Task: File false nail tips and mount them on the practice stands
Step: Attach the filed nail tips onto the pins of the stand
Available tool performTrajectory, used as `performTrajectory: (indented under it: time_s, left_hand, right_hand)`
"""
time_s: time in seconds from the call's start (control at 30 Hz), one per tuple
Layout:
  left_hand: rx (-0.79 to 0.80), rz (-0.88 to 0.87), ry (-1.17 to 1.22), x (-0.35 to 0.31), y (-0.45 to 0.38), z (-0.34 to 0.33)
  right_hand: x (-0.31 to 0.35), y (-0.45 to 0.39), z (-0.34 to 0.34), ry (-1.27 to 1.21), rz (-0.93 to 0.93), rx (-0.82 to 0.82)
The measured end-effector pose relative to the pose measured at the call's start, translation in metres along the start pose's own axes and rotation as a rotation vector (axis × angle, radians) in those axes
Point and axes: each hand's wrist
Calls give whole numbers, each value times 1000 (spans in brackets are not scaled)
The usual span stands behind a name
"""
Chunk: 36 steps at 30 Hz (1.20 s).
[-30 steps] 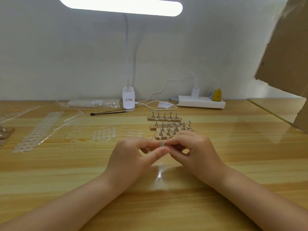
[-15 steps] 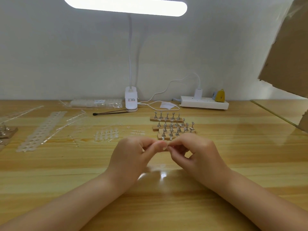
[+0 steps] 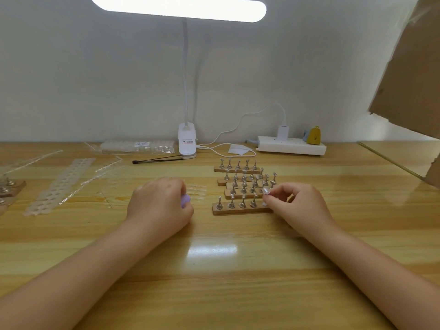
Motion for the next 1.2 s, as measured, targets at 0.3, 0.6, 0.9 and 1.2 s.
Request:
performTrajectory:
  time_s: [0.3,0.6,0.9,1.2]
  left_hand:
    - [32,61,-244,9,-5,-6]
    - [58,-201,-46,6,-1,-18]
    - [-130,-155,135,3,2,-19]
    - [-278,-104,509,-1,4,-13]
  right_hand:
    - [-5,-4,-3,146,-62,16]
    - [-2,0,-2,69,-22,13]
    - [-5,-2,-4,101,-39,7]
    - [-3,0,-4,116,-24,-31]
Point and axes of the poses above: each hand's wrist, its own y-axis away from the middle knuckle, its own z-axis out of the back of the hand, x = y × z, and after that the axes turned 5 degrees about -z, right-handed
